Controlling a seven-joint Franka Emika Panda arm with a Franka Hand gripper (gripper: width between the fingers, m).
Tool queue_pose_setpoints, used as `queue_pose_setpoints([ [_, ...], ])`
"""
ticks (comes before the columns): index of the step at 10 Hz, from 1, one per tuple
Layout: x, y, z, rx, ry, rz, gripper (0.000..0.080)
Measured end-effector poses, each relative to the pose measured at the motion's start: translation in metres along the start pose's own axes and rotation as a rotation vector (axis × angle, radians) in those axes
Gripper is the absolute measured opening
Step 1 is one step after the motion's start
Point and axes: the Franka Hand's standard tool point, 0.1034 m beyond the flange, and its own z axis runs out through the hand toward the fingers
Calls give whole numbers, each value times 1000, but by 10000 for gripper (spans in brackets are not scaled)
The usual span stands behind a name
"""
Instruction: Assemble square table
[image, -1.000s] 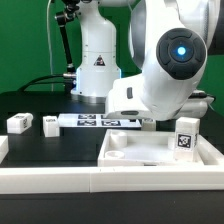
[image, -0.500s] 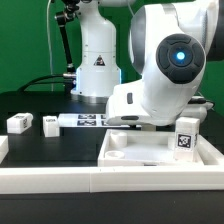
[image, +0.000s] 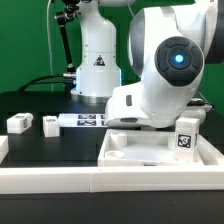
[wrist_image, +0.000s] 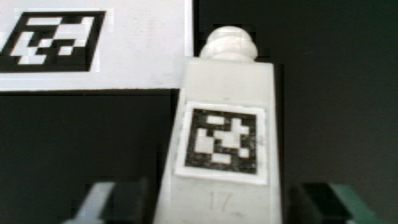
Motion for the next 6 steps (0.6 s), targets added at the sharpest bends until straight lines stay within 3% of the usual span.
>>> queue_pose_setpoints([
  [1,0,0,0,0,0,0,288],
  [6,-4,7,-8,14,-3,7,288],
])
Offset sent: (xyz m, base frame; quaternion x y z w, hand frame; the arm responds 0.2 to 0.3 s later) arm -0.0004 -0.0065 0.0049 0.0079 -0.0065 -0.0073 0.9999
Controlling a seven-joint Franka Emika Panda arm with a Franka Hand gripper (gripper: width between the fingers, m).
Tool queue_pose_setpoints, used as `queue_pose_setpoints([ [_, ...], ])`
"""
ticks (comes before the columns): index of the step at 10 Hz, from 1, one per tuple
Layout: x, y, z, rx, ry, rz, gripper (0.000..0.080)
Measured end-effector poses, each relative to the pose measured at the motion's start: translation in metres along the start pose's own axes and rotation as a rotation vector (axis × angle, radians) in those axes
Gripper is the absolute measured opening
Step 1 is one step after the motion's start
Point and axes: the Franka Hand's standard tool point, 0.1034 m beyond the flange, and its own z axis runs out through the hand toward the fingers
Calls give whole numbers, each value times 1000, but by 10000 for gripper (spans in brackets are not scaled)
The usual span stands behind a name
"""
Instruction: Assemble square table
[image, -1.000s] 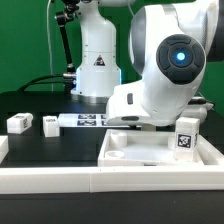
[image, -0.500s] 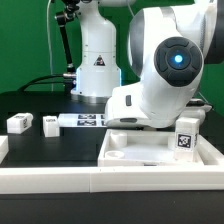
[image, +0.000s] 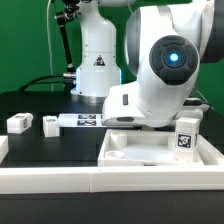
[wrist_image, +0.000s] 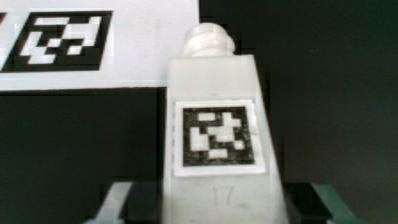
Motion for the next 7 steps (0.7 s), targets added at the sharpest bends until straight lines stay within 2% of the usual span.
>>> queue_pose_setpoints([
  [2,-19,3,-28,11,16,-6,290],
  [4,-40,14,-47,28,-1,8,290],
  [5,-46,15,-57,32,24,10,290],
  [7,-36,14,-59,32,86,9,290],
])
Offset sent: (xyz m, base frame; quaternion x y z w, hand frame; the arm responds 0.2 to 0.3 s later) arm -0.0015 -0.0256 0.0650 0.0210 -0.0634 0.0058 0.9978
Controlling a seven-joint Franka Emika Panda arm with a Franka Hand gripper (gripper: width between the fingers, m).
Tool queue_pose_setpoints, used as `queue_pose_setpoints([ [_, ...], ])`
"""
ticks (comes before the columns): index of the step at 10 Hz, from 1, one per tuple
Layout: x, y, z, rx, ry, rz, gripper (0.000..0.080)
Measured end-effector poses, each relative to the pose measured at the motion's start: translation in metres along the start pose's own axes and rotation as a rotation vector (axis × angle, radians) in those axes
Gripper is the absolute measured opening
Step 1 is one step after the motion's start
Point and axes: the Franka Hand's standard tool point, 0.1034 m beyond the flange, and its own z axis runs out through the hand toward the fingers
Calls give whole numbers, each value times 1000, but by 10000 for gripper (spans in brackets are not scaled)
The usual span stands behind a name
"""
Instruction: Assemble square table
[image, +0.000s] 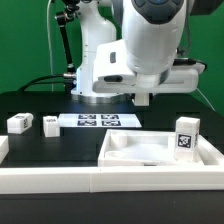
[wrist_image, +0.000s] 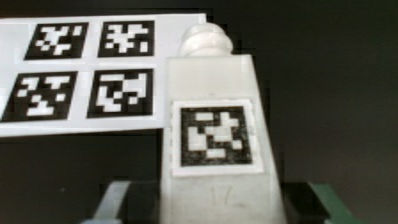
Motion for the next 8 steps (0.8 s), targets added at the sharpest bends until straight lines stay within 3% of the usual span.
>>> queue_pose_setpoints([
  [2,0,0,-6,4,142,-11,290],
  [4,-10,5,-39,15,225,-39,290],
  [6,-10,6,-72,24,358,-50,290],
  [8,-4,7,-68,22,491,-49,290],
])
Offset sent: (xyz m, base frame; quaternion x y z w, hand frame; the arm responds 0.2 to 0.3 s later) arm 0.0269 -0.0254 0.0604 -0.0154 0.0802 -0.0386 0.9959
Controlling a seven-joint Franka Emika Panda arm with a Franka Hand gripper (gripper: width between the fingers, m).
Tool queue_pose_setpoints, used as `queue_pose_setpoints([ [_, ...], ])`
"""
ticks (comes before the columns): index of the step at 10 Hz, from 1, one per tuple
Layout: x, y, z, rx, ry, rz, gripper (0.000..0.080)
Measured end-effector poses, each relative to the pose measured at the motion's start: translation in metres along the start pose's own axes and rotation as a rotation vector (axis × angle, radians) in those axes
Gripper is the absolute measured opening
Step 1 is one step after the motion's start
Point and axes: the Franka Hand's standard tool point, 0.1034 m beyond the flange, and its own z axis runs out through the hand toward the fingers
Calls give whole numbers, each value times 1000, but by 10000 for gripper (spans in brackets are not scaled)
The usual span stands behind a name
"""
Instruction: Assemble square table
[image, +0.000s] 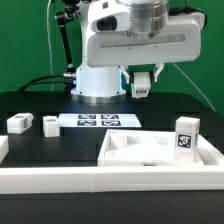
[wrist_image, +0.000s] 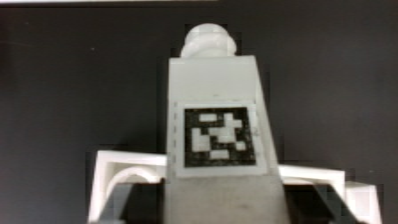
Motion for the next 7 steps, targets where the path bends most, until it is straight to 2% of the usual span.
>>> queue_pose_setpoints([
  [3,7,2,-3,-7,211,-4,290],
  [4,9,4,-9,-7,240,-16,290],
  [7,31,10,-43,-14,435,-37,290],
])
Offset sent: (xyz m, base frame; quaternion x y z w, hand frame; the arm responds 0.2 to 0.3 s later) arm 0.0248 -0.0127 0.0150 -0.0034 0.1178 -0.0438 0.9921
